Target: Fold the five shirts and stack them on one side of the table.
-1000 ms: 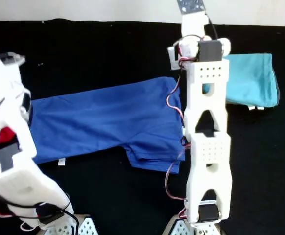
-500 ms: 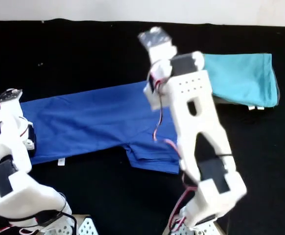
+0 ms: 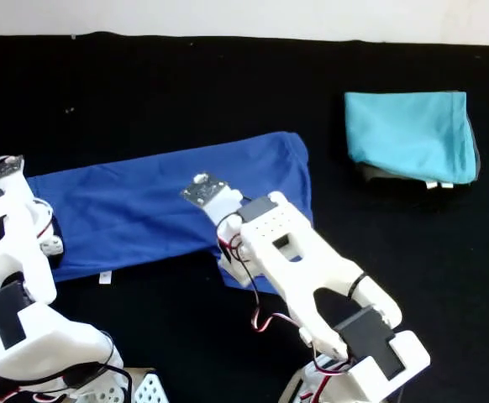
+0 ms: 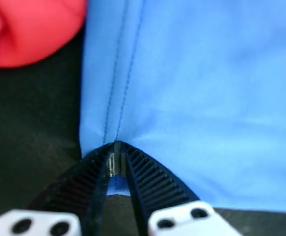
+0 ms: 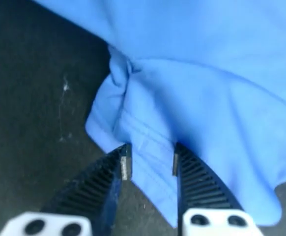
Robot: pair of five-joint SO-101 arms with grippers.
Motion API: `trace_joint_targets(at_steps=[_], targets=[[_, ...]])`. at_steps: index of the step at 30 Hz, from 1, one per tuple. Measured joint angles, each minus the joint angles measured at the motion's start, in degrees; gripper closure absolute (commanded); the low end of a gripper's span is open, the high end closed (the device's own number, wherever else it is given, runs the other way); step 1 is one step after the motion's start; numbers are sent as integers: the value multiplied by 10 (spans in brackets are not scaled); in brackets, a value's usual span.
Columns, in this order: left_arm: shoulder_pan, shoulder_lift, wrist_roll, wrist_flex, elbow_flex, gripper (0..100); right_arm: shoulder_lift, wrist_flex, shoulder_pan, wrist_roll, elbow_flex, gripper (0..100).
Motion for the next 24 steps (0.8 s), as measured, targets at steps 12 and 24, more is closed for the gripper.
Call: trace_joint_targets(at_steps=[12, 24], targets=[[-2, 0, 75, -11, 0, 992, -1, -11, -8, 0, 11, 881], [-2, 0, 75, -11, 0, 992, 22, -17, -7, 0, 7, 994]])
